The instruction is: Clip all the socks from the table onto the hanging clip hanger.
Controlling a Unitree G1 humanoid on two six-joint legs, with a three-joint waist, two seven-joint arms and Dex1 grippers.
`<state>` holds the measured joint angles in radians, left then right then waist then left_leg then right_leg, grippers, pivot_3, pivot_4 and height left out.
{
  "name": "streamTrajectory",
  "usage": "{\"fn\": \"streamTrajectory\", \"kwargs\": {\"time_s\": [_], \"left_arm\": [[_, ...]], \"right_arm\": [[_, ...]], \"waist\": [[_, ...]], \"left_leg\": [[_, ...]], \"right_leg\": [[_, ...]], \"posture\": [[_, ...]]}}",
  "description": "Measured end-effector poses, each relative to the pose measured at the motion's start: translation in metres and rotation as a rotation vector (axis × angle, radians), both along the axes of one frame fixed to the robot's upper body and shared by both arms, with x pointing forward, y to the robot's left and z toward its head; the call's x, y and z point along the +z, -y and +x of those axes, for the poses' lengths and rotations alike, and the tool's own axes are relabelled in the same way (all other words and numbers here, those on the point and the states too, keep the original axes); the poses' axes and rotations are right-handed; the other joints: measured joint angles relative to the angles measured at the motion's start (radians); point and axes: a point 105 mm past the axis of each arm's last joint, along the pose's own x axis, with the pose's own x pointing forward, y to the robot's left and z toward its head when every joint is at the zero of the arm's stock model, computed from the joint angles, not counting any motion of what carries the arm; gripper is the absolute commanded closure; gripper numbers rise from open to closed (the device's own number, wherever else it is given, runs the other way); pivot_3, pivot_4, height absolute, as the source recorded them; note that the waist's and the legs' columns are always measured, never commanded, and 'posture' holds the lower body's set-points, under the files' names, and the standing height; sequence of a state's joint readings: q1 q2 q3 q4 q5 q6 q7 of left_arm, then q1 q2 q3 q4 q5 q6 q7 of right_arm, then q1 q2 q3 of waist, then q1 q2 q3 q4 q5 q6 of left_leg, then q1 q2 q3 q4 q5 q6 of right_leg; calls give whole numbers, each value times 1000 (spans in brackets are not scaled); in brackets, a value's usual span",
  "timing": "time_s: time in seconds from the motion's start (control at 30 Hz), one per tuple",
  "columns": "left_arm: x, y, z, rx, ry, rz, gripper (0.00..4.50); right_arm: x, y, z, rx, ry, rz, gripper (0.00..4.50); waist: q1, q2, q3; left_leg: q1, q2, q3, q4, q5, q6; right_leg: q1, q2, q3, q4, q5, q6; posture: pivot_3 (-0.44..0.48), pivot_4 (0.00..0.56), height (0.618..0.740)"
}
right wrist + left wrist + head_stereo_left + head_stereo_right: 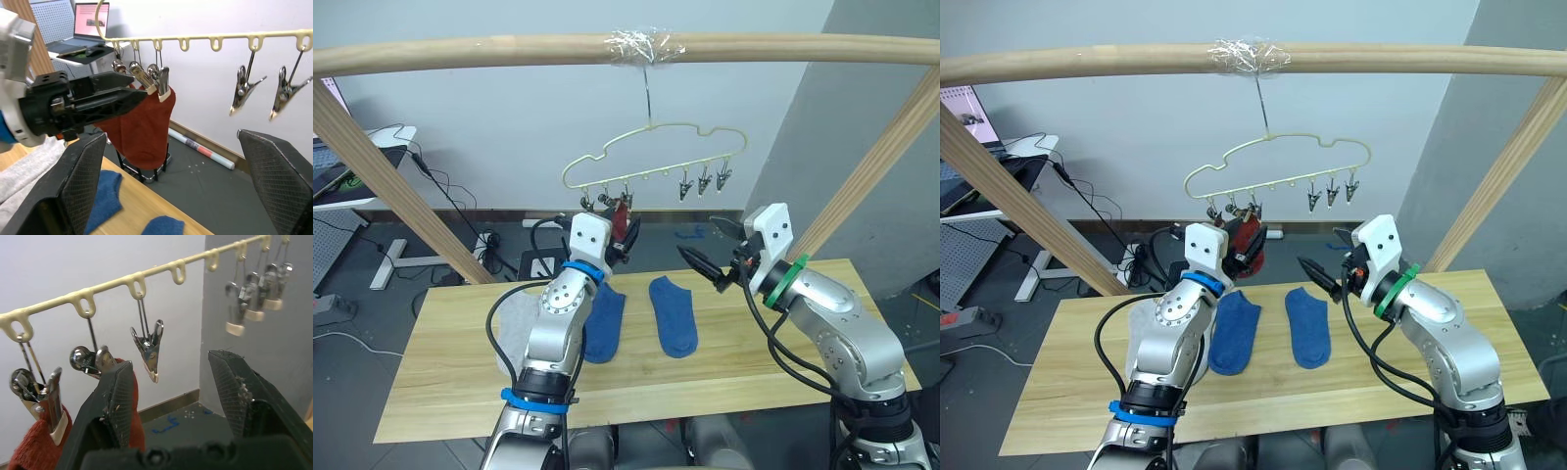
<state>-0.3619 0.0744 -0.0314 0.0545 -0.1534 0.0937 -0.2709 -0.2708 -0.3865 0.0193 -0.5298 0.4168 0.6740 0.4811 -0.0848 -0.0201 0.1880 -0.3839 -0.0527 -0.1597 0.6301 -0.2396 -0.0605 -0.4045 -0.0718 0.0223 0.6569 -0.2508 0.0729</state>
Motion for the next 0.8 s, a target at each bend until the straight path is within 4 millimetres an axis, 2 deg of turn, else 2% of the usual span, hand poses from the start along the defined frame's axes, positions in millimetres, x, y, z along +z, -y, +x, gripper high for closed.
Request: {"fn": "streamTrajectory", "kwargs": {"time_s": [0.47, 0.8], "left_arm": [[6, 10, 17, 3, 21, -25, 1814], [13, 7, 28, 58, 61, -21, 1814]], "right_arm": [[18, -7, -2, 48, 48, 20, 0], [23, -11, -5, 67, 55, 36, 0]], "waist": [[-1, 0, 0], [-3, 0, 0]], "left_leg": [[0, 0, 0, 0, 0, 0], [0, 0, 0, 0, 0, 0]], "right_leg": [[0, 0, 0, 0, 0, 0], [0, 0, 0, 0, 0, 0]], "posture": [[-182, 149, 740], [-197, 158, 740]]}}
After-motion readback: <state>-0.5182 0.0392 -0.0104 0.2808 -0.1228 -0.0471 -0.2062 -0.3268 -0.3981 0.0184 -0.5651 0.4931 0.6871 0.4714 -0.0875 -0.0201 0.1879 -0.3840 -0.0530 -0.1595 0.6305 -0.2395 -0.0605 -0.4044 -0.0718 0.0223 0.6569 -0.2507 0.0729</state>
